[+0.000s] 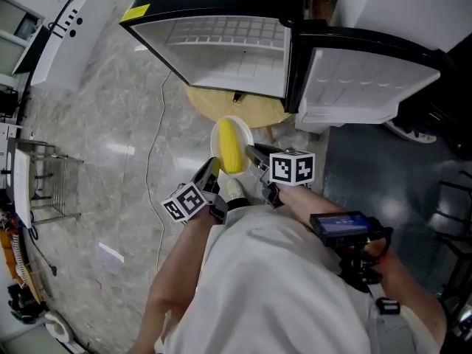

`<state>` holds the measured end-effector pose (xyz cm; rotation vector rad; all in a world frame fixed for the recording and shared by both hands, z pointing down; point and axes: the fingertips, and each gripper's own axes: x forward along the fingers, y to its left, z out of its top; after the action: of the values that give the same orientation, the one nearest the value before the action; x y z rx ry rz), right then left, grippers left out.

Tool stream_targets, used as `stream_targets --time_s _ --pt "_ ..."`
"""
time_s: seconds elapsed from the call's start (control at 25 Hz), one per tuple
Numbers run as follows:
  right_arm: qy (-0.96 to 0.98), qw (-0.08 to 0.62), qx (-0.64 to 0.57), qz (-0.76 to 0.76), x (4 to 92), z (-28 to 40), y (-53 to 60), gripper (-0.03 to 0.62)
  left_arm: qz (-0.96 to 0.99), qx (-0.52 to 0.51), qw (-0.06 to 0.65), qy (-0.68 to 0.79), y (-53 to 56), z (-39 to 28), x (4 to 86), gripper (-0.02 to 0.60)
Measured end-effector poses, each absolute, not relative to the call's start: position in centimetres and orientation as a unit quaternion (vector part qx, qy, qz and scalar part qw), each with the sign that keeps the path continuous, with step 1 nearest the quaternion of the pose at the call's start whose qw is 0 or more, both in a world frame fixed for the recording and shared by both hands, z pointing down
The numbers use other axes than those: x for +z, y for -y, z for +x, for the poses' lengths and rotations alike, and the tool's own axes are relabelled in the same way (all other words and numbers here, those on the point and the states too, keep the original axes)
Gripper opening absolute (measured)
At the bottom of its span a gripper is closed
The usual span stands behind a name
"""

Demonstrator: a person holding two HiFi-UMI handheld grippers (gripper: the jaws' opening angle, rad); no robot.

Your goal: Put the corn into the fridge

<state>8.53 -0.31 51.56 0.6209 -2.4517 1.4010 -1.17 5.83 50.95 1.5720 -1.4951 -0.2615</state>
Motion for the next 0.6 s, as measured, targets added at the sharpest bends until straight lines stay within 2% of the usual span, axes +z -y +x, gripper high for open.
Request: stream_targets --time_s 0.6 --pt "0.823 0.130 0.490 0.256 53.3 5.7 4.3 0.055 0.658 -0.094 0.480 0.572 -1.1 -4.6 52.3 0.046"
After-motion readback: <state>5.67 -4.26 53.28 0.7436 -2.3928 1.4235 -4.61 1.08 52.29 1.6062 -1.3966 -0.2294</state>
